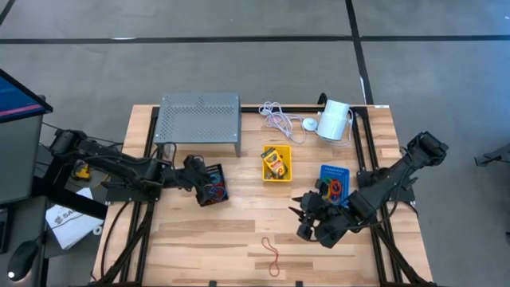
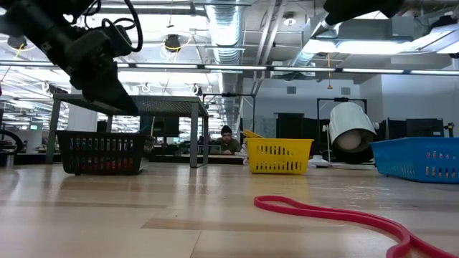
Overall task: Pick & Place Office Desk Supplies
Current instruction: Put the blue rubber band into the black bin, then put the red rubber band into the black bin
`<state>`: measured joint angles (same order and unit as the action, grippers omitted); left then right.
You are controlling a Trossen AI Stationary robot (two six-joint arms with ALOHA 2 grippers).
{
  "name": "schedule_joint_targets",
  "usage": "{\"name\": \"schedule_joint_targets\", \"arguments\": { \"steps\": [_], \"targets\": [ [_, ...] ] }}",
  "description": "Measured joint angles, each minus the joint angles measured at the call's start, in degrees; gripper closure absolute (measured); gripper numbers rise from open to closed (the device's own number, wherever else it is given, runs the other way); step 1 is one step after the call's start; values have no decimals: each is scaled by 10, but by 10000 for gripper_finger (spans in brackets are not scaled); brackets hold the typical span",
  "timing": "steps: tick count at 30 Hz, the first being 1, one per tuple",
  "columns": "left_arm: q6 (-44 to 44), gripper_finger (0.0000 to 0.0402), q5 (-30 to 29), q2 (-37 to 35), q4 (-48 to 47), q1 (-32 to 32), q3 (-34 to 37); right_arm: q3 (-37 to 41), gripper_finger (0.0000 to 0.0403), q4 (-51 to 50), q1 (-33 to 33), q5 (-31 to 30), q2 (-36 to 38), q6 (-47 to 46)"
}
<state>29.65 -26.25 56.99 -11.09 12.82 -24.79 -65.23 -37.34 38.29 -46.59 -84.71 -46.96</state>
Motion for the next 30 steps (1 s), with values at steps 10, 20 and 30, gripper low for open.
{"name": "schedule_joint_targets", "arguments": {
  "steps": [10, 20, 30],
  "targets": [
    [59, 401, 72, 0, -51, 4, -8, 0, 272, -13, 11, 0, 0, -24],
    [119, 397, 132, 1, -77, 2, -8, 0, 272, -13, 11, -24, 0, -39],
    [84, 293, 157, 1, -41, -13, -8, 0, 272, -13, 14, -24, 0, -37]
  ]
}}
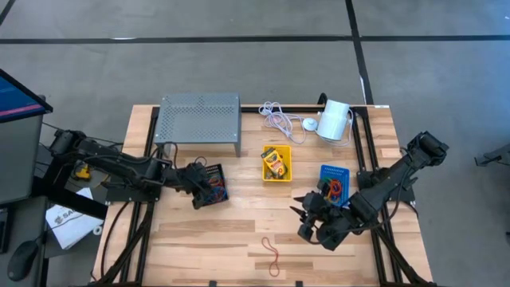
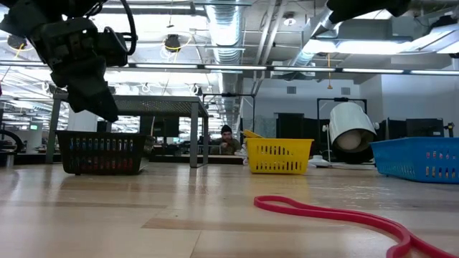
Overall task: Pick & Place Office Desk Supplies
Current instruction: Put the red rubber band into the black bin
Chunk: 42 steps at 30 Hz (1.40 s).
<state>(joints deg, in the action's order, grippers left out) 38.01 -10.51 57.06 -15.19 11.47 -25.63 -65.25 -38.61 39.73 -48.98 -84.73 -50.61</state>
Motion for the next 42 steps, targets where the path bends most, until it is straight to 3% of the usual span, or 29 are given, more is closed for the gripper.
{"name": "schedule_joint_targets", "arguments": {
  "steps": [4, 8, 14, 17, 19, 23, 26, 33, 42],
  "targets": [
    [-1, 239, -7, 0, 0, -6, 0, 0, 272, 0, 0, 4, 0, 0],
    [-2, 218, -9, 0, 20, -11, 0, 0, 272, 0, 0, 6, 0, 0],
    [-34, 226, 81, 0, 214, 16, 0, 0, 272, 0, 0, 14, -2, 0],
    [-81, 241, 96, 14, 332, 65, -3, 0, 272, -2, 0, 38, -7, 6],
    [-132, 253, 95, 35, 359, 108, -19, 0, 272, 5, -1, 59, -12, 12],
    [-232, 270, 44, 113, 335, 179, -95, 0, 272, 12, -5, 92, -22, 15],
    [-285, 272, 32, 187, 292, 197, -161, 1, 272, 23, -5, 107, -29, 15],
    [-350, 251, 30, 331, 185, 176, -269, 0, 272, 37, 1, 115, -28, 12],
    [-410, 218, 39, 444, 185, 142, -340, 0, 272, 41, 17, 115, -28, 10]
  ]
}}
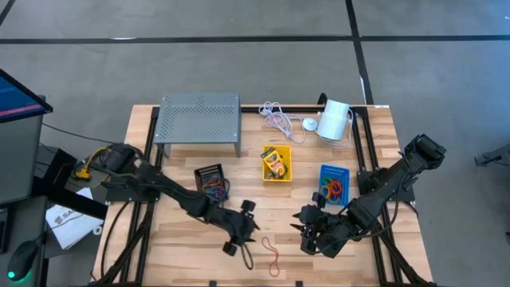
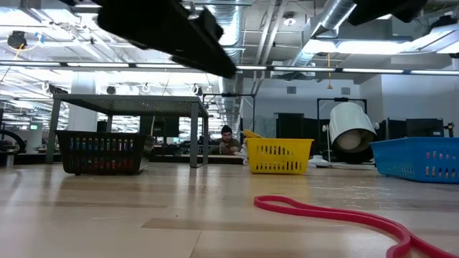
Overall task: Pick & Place Office Desk Supplies
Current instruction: Put the red rubber band into the black bin
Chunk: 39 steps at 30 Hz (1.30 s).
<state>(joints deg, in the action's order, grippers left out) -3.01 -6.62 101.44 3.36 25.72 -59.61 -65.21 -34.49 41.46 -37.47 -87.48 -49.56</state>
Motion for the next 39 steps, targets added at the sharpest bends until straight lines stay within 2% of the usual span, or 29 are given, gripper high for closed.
{"name": "schedule_joint_targets", "arguments": {
  "steps": [5, 9, 12, 17, 20, 23, 32, 36, 39],
  "targets": [
    [-12, 213, 5, 19, -4, -2, -13, 0, 272, 40, 6, -2, -11, 0],
    [-12, 215, 3, -4, -49, -1, -14, 0, 272, 86, 4, 2, -60, -10],
    [-10, 215, -1, -36, -105, -1, -14, -1, 272, 127, -9, 26, -113, -26],
    [26, 216, -21, -104, -203, -3, -14, -33, 282, 134, -32, 64, -193, -64],
    [51, 216, -37, -145, -224, -5, -5, -65, 296, 123, -41, 103, -234, -64],
    [67, 216, -45, -195, -183, -8, 40, -107, 309, 93, -45, 132, -268, -64],
    [123, 216, -71, -358, 65, -13, 256, -218, 325, -11, -45, 210, -340, -56],
    [125, 216, -74, -396, 141, -13, 317, -242, 325, -33, -48, 243, -365, -62],
    [124, 216, -75, -402, 175, -14, 337, -245, 325, -43, -49, 254, -368, -68]
  ]
}}
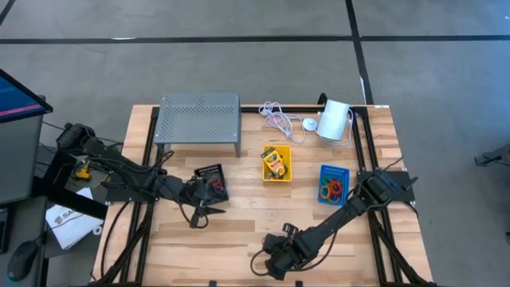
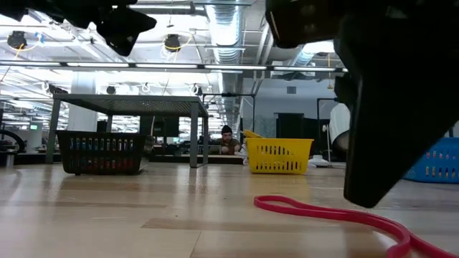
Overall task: Pick & Place Office Desk Supplies
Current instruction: Put the red rubber band into the black bin
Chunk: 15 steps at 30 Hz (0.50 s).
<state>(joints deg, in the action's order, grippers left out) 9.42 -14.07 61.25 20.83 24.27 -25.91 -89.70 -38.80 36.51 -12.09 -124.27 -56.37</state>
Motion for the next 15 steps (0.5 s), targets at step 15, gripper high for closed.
{"name": "schedule_joint_targets", "arguments": {
  "steps": [15],
  "targets": [
    [-1, 216, -3, 0, 12, -4, 3, -3, 338, 10, -5, 18, -37, -21]
  ]
}}
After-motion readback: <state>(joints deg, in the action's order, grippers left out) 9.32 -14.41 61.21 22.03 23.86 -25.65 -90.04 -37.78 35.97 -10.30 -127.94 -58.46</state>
